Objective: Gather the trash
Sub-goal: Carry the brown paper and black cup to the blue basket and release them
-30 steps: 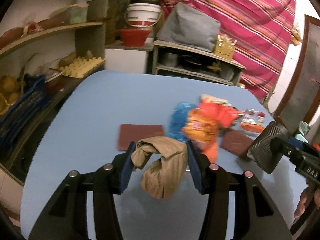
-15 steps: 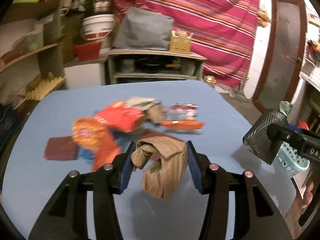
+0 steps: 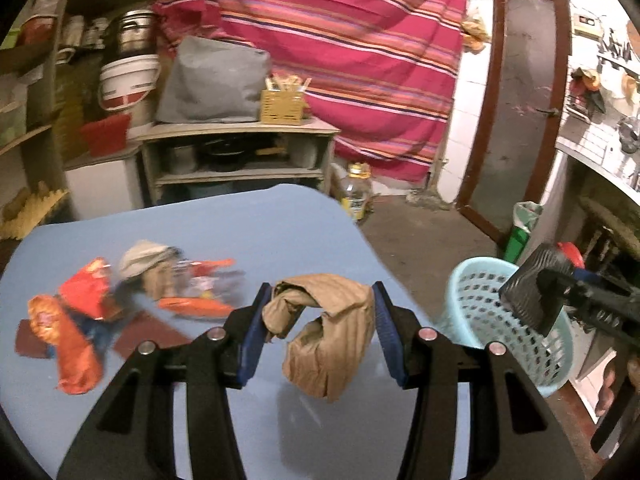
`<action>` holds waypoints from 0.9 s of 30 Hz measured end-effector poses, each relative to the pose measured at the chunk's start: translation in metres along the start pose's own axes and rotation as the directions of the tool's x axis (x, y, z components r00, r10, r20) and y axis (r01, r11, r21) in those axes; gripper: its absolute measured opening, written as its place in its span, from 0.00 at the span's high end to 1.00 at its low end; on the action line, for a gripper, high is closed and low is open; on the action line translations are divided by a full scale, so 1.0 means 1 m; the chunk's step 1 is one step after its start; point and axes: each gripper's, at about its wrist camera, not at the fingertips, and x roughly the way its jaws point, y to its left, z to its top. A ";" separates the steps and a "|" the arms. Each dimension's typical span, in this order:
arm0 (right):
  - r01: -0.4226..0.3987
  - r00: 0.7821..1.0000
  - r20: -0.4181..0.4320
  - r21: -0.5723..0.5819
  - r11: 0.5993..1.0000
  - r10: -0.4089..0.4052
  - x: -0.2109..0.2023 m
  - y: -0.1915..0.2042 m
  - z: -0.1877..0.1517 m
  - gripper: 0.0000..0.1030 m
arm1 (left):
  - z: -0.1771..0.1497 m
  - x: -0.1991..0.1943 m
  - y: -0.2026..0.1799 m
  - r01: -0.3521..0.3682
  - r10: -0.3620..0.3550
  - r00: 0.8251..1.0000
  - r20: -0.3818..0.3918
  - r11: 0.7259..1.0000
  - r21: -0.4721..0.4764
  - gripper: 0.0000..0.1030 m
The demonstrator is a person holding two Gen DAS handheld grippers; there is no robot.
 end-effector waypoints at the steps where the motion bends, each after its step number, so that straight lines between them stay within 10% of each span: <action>1: 0.009 1.000 -0.008 0.000 1.000 -0.009 0.002 -0.005 -0.001 0.37 | 0.002 0.004 -0.007 0.012 -0.012 1.000 -0.003 1.000 0.001 0.52; 17: 0.058 0.997 -0.049 0.045 0.997 -0.056 0.018 -0.056 -0.010 0.35 | 0.006 0.039 -0.104 0.119 -0.117 0.993 -0.031 0.989 0.091 0.52; 27: 0.112 0.994 -0.027 0.108 0.988 -0.110 -0.005 -0.093 -0.021 0.13 | -0.006 0.068 -0.144 0.190 -0.178 0.979 -0.100 0.974 0.126 0.51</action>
